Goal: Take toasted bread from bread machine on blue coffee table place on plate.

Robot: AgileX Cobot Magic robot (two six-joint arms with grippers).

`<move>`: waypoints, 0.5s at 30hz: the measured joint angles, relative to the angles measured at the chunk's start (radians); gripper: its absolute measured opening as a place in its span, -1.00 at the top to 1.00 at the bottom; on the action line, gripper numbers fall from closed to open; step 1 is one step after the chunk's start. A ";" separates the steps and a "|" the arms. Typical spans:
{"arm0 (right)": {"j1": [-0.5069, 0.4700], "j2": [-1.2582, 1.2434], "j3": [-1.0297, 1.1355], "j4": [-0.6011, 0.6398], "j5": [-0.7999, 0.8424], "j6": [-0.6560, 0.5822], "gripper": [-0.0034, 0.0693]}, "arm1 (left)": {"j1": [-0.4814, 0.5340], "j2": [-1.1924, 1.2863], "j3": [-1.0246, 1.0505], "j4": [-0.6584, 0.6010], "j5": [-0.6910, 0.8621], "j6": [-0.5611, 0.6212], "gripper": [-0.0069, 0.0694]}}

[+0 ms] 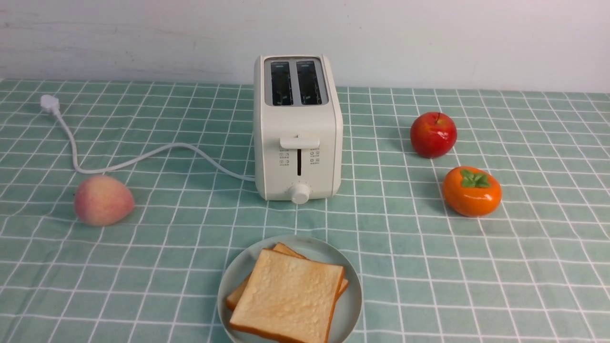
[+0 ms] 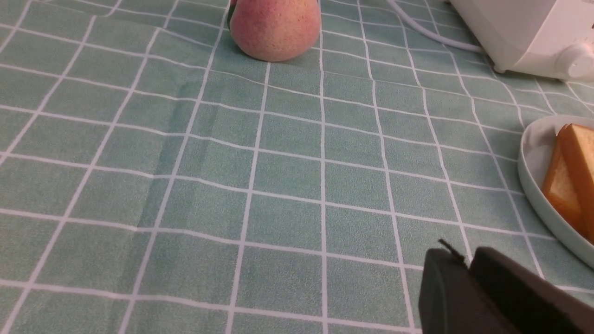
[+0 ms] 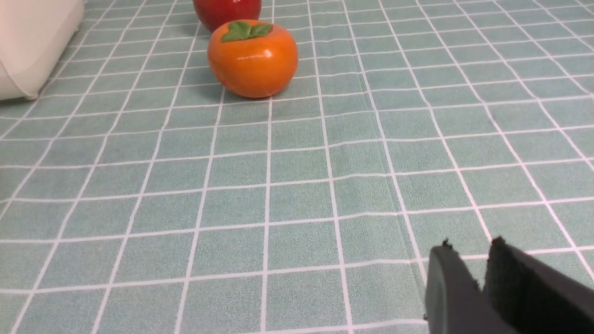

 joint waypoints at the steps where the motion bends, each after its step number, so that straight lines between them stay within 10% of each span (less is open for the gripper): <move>1: 0.000 0.000 0.000 0.000 0.000 0.000 0.54 | 0.000 0.000 0.000 0.000 0.000 0.000 0.64; 15: 0.000 0.000 0.000 0.000 0.000 0.000 0.50 | 0.000 0.000 0.000 0.000 0.000 0.000 0.63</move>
